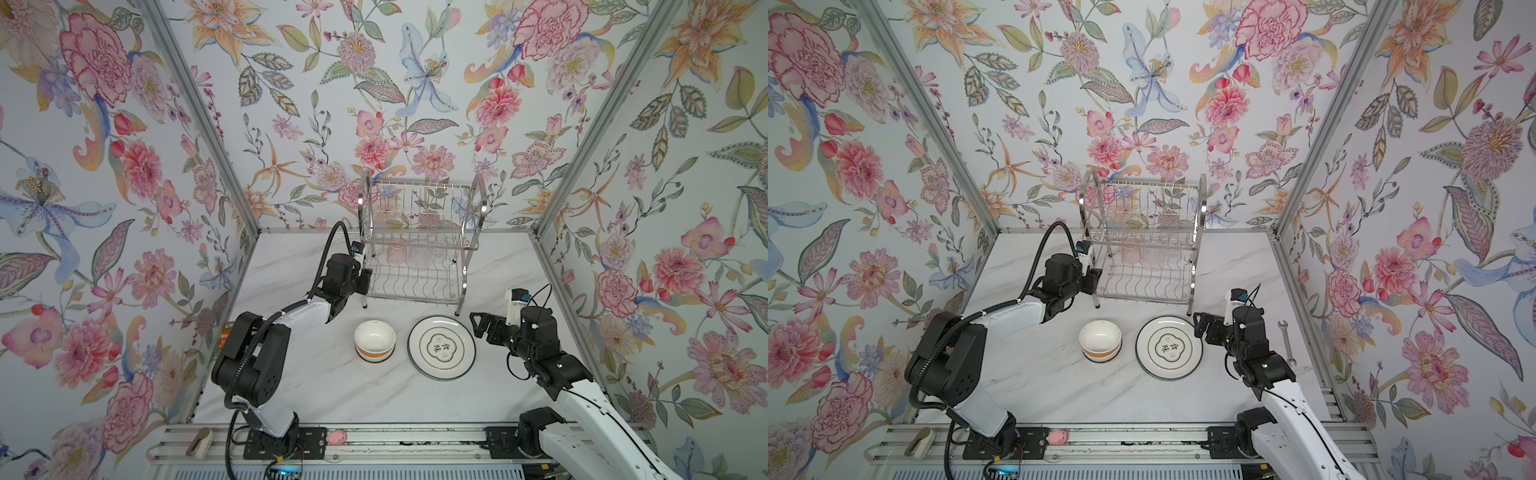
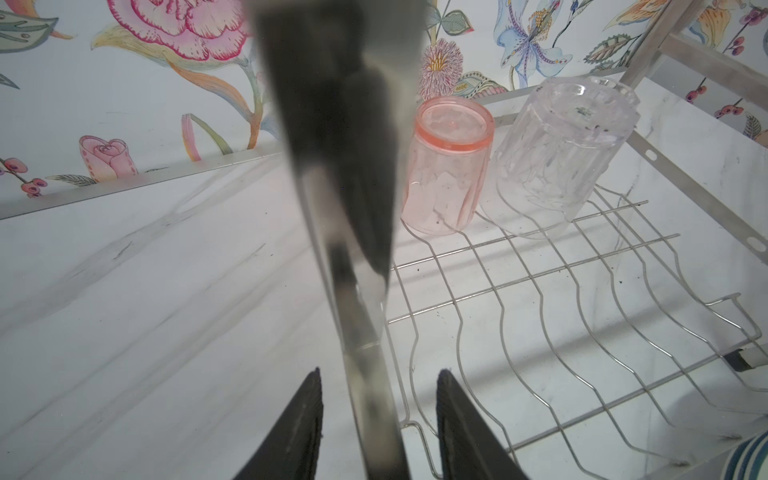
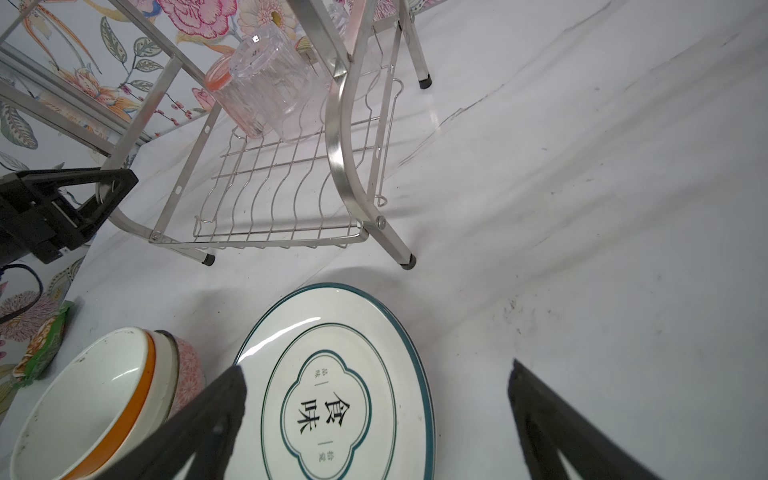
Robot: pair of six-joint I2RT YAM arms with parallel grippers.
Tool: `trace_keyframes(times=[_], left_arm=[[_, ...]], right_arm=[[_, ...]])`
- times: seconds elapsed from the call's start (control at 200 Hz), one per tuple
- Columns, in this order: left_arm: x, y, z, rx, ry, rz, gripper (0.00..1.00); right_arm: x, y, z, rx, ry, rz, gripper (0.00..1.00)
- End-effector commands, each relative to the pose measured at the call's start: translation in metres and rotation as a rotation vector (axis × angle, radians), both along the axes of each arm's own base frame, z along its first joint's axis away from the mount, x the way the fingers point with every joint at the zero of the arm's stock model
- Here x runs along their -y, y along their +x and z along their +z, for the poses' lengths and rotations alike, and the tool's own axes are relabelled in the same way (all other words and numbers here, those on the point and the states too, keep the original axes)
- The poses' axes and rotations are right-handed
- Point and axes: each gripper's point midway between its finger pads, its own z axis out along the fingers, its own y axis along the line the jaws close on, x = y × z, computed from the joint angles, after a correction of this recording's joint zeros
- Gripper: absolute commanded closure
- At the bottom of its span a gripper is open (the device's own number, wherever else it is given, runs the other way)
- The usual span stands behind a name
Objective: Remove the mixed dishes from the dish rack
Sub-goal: 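Open the right gripper to release the white plate while left grips the rack, then reach the right gripper into the rack toward the clear glass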
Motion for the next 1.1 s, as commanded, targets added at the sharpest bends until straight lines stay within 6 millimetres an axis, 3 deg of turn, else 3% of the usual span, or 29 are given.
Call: trace_keyframes(times=[0.0,0.501,0.751,1.096], left_arm=[[0.000,-0.001,-0.007,-0.009,-0.022,0.042,0.59],[-0.005,-0.007,-0.012,-0.023,-0.057,0.170,0.86],[-0.009,-0.013,-0.010,-0.037,-0.094,0.279,0.99],[-0.003,-0.022,-0.004,-0.042,-0.152,0.378,1.00]], right_arm=[[0.000,0.004,0.015,0.064,-0.024,0.006,0.01],[-0.004,0.004,0.022,0.140,-0.055,0.063,0.01],[-0.020,0.003,0.037,0.276,-0.127,0.175,0.01],[-0.036,0.011,0.044,0.354,-0.185,0.236,0.01]])
